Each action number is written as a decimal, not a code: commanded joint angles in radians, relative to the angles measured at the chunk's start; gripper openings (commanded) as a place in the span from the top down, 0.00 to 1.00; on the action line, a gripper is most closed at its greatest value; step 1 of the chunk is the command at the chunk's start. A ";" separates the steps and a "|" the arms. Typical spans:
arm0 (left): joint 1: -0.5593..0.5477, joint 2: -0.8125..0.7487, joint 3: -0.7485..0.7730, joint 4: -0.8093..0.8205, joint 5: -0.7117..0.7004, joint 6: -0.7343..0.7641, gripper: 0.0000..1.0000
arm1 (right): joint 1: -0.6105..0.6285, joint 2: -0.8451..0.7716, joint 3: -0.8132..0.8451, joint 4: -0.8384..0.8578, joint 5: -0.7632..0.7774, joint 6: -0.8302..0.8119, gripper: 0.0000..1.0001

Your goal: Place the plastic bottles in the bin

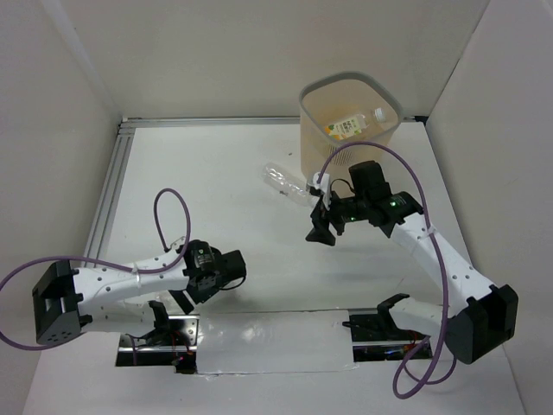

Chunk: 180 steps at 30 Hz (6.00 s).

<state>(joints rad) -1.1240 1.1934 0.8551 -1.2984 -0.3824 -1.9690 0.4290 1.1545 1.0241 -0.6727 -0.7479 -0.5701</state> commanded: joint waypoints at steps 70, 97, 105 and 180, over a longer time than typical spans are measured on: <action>0.286 -0.016 -0.219 0.393 -0.042 -0.553 0.78 | -0.230 0.027 -0.130 -0.038 -0.143 -0.175 0.24; 0.360 -0.280 0.490 0.146 -0.345 0.571 0.01 | 0.299 0.242 -0.214 0.402 0.026 -0.499 0.01; 0.379 -0.466 0.469 0.246 -0.316 0.741 0.01 | 0.505 0.575 0.073 0.581 0.263 -0.341 0.01; 0.379 -0.634 0.277 1.017 0.299 1.289 0.01 | 0.340 0.663 0.740 0.222 0.366 -0.128 1.00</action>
<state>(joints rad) -0.7483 0.5365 1.1385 -0.4736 -0.2581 -0.7609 0.7967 1.9087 1.6928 -0.4171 -0.4004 -0.6998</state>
